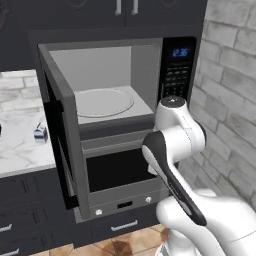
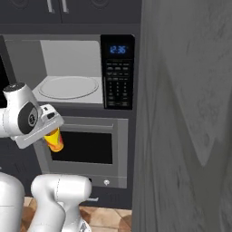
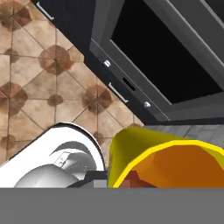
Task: Place the microwavable item in the microwave. Then, close the microwave door and press the start button.
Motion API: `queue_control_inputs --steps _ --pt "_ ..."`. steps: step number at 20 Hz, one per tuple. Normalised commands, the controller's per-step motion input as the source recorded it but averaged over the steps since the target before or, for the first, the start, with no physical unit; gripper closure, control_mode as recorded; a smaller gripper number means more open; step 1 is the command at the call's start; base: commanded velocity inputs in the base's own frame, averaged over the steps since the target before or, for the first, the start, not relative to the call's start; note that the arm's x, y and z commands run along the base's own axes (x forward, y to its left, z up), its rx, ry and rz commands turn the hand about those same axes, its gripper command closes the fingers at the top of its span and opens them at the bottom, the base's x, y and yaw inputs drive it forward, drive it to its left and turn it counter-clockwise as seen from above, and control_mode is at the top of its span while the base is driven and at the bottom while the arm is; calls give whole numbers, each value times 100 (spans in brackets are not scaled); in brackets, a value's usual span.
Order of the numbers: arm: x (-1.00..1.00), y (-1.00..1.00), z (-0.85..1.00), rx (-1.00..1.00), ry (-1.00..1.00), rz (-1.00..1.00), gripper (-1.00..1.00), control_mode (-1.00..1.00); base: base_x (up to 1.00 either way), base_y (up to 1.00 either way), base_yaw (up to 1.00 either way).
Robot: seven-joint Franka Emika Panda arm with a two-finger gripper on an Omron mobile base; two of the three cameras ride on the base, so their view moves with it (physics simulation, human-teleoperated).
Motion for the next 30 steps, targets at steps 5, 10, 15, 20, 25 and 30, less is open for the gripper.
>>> queue_control_inputs --steps 5,10,15,20,25,30 --pt "100 0 37 0 -3 13 100 -100 0 0 0" --pt "100 8 26 0 0 11 100 -100 0 0 0" --pt "96 25 10 0 0 8 100 -100 0 0 0" --pt "57 47 2 -3 0 3 100 -100 0 0 0" --pt "45 41 0 -1 -5 0 100 -100 0 0 0" --pt "43 11 0 0 -12 3 100 -100 0 0 0"
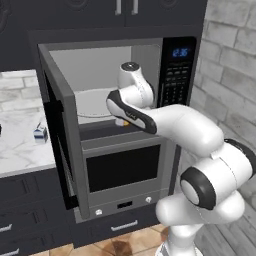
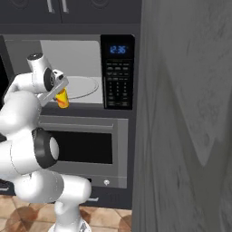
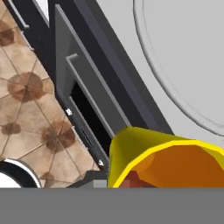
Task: Place the microwavable item in the microwave. Then, close the microwave door and press the start button.
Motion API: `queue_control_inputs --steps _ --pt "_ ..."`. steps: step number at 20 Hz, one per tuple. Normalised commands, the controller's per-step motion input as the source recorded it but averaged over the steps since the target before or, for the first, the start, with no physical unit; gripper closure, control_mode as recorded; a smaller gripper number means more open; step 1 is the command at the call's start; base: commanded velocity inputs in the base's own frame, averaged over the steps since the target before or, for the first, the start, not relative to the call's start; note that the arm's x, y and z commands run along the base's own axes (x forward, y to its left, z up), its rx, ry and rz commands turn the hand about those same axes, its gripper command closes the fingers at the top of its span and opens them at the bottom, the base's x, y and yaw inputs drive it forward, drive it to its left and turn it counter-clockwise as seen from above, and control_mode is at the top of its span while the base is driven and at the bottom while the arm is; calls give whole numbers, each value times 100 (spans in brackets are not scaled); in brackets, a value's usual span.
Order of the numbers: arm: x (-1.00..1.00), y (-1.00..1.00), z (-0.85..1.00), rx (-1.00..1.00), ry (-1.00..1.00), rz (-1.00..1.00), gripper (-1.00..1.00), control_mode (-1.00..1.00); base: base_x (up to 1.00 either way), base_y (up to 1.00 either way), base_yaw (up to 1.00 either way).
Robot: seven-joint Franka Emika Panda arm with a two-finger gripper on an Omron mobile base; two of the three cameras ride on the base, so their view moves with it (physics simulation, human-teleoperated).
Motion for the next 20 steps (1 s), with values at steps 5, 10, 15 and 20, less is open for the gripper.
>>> queue_control_inputs --steps 5,10,15,20 --pt "42 9 -1 0 -4 5 100 -100 0 0 0" --pt "40 7 -1 0 -1 2 100 -100 0 0 0" --pt "40 9 0 0 -2 1 100 -100 0 0 0" --pt "40 9 0 0 0 1 100 -100 0 0 0"
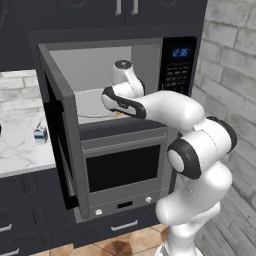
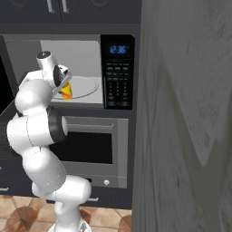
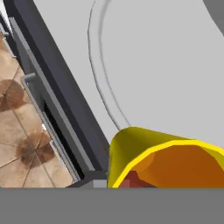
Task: Place the microwavable item in the microwave. Then, close the microwave door and press the start button.
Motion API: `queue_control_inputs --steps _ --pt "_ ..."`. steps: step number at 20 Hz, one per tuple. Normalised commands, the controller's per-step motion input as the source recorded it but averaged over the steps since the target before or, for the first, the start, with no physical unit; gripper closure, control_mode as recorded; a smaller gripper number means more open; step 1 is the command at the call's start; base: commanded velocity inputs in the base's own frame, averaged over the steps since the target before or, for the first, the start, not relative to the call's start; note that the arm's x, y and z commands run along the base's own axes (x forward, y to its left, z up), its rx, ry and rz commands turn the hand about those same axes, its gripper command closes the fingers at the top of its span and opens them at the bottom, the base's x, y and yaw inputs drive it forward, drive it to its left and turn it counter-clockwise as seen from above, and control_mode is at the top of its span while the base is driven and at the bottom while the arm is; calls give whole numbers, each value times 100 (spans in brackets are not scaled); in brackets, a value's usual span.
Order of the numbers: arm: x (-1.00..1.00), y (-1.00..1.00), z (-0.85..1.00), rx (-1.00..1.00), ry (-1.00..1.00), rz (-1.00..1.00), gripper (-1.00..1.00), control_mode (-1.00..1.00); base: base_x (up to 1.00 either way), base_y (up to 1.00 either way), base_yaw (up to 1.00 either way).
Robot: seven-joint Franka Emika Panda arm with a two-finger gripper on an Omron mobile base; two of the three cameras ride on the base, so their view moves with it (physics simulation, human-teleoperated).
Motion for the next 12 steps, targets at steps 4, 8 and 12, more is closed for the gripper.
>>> queue_control_inputs --steps 4,8,12 --pt "46 7 -1 0 0 0 100 -100 0 0 0" --pt "40 6 -2 0 0 0 100 -100 0 0 0" --pt "36 6 -3 0 0 0 100 -100 0 0 0"
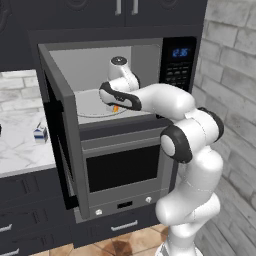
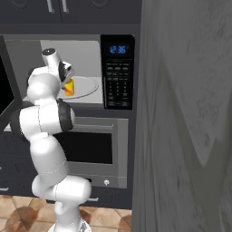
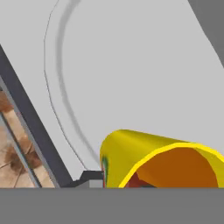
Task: Place the microwavable item in the microwave. Then, close the microwave door and press the start button.
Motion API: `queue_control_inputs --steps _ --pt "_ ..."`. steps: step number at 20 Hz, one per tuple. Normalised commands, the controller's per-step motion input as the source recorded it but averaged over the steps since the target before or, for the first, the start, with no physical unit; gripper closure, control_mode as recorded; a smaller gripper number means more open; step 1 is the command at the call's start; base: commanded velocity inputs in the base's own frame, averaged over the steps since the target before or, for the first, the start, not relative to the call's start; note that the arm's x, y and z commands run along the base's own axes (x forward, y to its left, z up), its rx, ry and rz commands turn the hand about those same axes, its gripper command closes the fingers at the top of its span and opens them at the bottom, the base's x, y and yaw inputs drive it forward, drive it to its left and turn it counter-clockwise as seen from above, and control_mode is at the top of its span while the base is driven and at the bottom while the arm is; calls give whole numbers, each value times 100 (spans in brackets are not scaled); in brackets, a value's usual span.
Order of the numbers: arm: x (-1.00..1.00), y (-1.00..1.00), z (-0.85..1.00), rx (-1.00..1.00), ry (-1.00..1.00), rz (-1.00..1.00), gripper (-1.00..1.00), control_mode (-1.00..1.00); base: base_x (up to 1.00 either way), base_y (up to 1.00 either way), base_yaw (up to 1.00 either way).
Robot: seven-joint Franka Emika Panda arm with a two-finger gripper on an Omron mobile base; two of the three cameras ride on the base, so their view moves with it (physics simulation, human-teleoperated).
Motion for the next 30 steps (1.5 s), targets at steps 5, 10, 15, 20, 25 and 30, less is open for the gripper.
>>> queue_control_inputs --steps 5,10,15,20,25,30 --pt "33 7 -6 0 0 0 100 -100 0 0 0" --pt "36 9 -13 -1 -1 1 100 -100 0 0 0" --pt "9 15 -24 -4 -6 3 -100 -100 0 0 0" --pt "0 3 -3 -3 -17 2 -100 -100 0 0 0" --pt "-19 0 0 -2 -22 3 -100 -100 0 0 0" --pt "-54 0 13 -1 -22 3 -100 -100 0 0 0"
